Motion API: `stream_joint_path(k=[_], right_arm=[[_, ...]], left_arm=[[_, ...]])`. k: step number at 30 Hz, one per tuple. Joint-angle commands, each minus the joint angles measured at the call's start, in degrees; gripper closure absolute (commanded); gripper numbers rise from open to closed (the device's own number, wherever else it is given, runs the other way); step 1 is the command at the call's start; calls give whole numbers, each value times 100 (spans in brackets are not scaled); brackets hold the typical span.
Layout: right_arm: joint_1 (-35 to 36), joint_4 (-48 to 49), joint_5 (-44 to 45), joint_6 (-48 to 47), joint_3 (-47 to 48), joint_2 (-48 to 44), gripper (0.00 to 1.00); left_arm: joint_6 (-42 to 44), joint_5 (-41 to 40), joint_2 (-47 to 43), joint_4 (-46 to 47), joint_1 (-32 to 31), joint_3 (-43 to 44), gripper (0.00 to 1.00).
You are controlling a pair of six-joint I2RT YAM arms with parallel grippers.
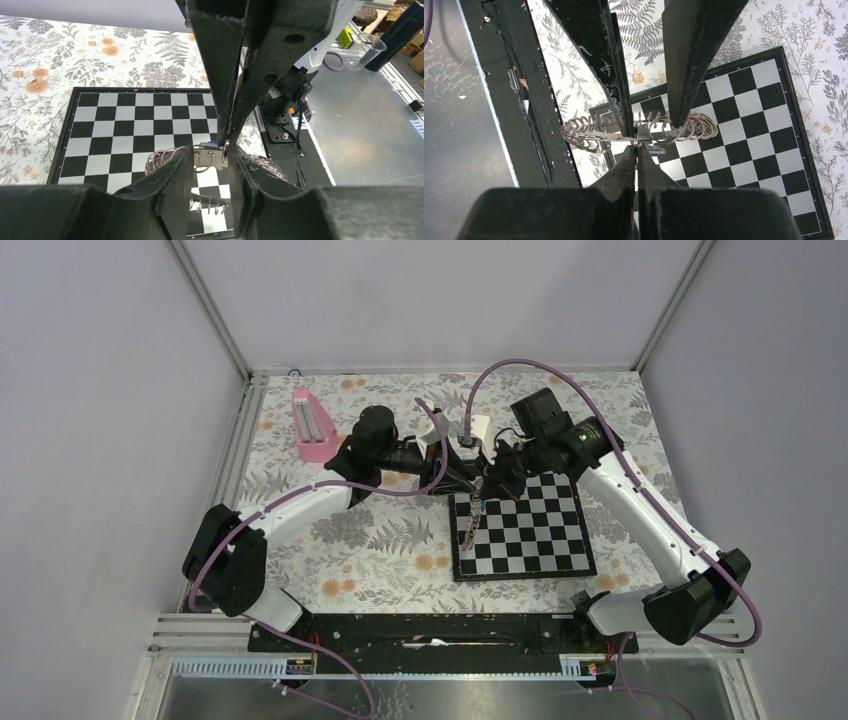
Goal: Put the keys on the keyring
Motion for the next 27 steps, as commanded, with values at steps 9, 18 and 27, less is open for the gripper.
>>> stream_joint_path(k=[9, 18, 27], right_arm=[[68, 87, -55, 33, 102, -74, 100], [64, 188, -71, 81, 51, -113, 100], [66, 270, -59, 128, -16, -143, 100]], left_arm=[[-265, 152, -76, 750, -78, -157, 67], [-267, 227, -32, 742, -154, -173, 72], [-235, 287, 9, 733, -203, -192, 85]])
